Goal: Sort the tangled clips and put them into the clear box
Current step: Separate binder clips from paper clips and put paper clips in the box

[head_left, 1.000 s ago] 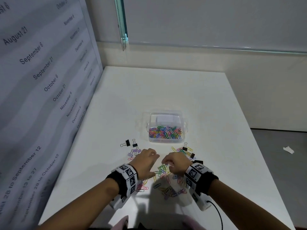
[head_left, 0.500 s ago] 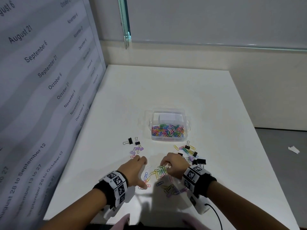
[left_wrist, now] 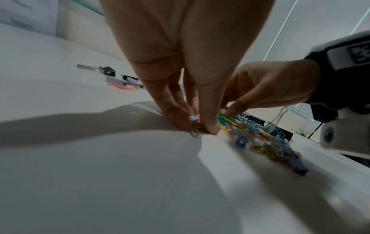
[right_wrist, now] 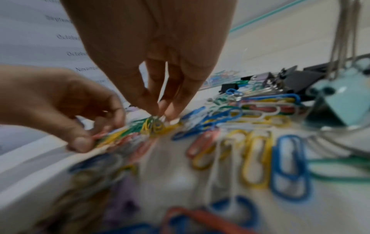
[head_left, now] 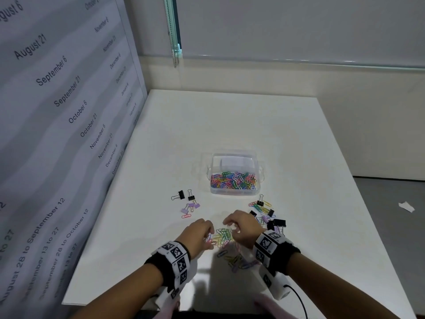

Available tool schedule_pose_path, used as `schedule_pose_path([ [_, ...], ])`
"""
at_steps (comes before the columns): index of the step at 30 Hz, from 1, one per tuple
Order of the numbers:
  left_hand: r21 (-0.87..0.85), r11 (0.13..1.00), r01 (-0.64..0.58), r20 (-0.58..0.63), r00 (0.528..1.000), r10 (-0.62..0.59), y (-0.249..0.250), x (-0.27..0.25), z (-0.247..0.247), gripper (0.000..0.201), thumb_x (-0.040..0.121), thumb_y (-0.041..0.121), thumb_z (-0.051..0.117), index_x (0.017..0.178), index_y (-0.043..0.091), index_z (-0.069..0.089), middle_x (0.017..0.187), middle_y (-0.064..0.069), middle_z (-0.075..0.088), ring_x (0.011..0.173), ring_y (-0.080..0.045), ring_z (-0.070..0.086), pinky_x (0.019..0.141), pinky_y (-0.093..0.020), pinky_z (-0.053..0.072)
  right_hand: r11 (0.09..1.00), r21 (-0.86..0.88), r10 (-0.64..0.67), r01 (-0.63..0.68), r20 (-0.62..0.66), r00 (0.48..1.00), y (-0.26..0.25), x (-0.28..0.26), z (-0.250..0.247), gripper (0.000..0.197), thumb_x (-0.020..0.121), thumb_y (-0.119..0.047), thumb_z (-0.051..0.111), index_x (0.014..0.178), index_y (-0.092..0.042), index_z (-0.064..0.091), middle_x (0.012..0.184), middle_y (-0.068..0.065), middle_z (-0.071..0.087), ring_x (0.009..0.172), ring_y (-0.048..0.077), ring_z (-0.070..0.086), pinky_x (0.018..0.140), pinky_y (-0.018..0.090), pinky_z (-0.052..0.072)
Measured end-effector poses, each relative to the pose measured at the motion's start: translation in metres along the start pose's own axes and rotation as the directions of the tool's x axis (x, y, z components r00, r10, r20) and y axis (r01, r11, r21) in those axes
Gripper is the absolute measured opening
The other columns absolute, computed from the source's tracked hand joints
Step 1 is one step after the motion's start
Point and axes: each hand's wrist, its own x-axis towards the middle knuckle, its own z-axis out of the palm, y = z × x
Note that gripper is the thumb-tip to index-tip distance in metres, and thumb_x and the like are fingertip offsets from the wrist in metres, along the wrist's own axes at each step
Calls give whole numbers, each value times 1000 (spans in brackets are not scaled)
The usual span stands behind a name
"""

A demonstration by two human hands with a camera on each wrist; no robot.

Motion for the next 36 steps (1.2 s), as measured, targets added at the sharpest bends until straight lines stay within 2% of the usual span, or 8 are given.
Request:
schedule_pose_path([
  [6, -191, 982, 6, -72, 997, -20, 11, 6, -3, 51, 68, 20, 80, 108, 16, 49, 81, 7, 43, 73, -14, 45, 73, -34, 44, 998, 44, -50, 50, 0, 999, 2, -7, -3, 40, 70, -18, 63, 110, -16, 59, 98, 3, 54, 76, 6, 44, 75, 21, 34],
  [10, -36, 998, 42, 44, 998, -40, 10, 1, -6, 87, 63, 30, 82, 132, 21, 31, 113, -2, 39, 94, -20, 49, 82, -32, 45, 988, -107, -102, 108, 60, 993, 13, -14, 7, 75, 59, -33, 81, 123, -10, 49, 112, 13, 48, 92, 26, 53, 79, 35, 47],
  [13, 100, 995, -10, 77, 997, 3, 11, 1, 3, 101, 57, 33, 85, 138, 18, 26, 122, -6, 34, 105, -25, 49, 90, -36, 47, 987, -116, -97, 107, 81, 992, 13, -13, 16, 75, 60, -32, 82, 121, -4, 50, 110, 17, 48, 91, 32, 54, 79, 35, 46],
  [16, 142, 989, -29, 57, 998, 21, 17, 3, 11, 91, 55, 30, 84, 131, 18, 35, 119, -6, 34, 104, -26, 47, 87, -40, 48, 989, -129, -56, 66, 81, 995, 5, -10, 15, 56, 69, -33, 77, 113, -8, 55, 110, 15, 49, 96, 30, 52, 69, 21, 28],
  [22, 72, 996, -50, -3, 999, 50, 17, 9, 16, 49, 71, 20, 71, 115, 15, 50, 115, -7, 42, 104, -25, 48, 88, -33, 43, 994, -110, 2, 10, 107, 994, -3, -9, 6, 18, 76, -14, 61, 93, -10, 65, 102, 12, 64, 96, 26, 58, 75, 26, 36],
  [28, 81, 995, -59, -31, 998, 61, 13, 15, 12, 18, 87, 18, 56, 105, 16, 59, 110, -9, 55, 105, -25, 51, 87, -30, 39, 997, -23, 71, -70, 60, 996, 3, -5, -20, 24, 72, -3, 51, 84, -12, 71, 93, 8, 71, 85, 20, 60, 69, 20, 38],
  [33, 29, 998, -50, -27, 998, 51, 13, 18, 2, 13, 88, 15, 56, 100, 11, 63, 107, -10, 61, 99, -25, 58, 85, -30, 43, 989, 81, 131, -121, -131, 983, -5, 5, -52, 22, 71, 1, 55, 76, -11, 72, 67, -8, 58, 56, 0, 48, 58, 16, 40],
  [36, -36, 999, -32, -18, 999, 31, 14, 20, -5, 13, 87, 13, 59, 98, 10, 65, 102, -11, 66, 94, -25, 61, 76, -23, 42, 992, 101, 98, -76, -228, 969, -12, 16, -73, 17, 72, 1, 60, 78, -9, 72, 73, -2, 62, 63, 7, 53, 63, 18, 42],
])
